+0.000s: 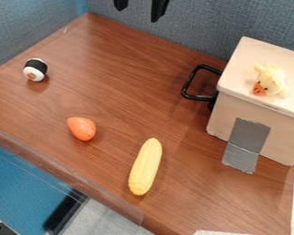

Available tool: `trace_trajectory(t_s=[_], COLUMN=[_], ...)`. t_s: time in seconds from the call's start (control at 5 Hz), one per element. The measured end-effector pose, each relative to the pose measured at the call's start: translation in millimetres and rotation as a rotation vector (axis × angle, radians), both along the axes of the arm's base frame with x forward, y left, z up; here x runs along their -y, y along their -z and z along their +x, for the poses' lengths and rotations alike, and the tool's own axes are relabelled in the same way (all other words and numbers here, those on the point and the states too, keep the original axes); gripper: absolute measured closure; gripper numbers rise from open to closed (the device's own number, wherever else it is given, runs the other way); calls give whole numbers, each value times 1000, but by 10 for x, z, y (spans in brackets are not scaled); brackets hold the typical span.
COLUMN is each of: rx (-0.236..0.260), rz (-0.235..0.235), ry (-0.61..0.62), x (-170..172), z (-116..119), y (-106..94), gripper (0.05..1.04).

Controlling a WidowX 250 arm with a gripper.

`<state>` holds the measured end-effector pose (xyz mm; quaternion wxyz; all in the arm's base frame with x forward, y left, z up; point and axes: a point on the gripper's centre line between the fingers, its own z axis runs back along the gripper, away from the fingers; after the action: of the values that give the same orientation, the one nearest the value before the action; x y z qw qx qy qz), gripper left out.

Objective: Put the yellow duck on the upper left side of the table

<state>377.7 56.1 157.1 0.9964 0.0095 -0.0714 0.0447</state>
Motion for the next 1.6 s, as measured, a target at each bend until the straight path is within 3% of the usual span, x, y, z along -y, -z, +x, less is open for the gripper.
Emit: trace_trajectory(t_s=[0.2, 0.4, 0.8, 1.0, 1.2, 1.6], rx=[-42, -36, 44, 55, -21, -138], rz=[-8, -15, -68, -81, -82, -100], ry=[-2, 82, 245, 350, 396, 444], x=[20, 449, 1297, 1802, 2025, 2216], z=[-3, 56, 133, 96, 77, 113], y=[136, 69, -203, -260, 45, 412], gripper=[82, 83, 83, 82, 83, 133])
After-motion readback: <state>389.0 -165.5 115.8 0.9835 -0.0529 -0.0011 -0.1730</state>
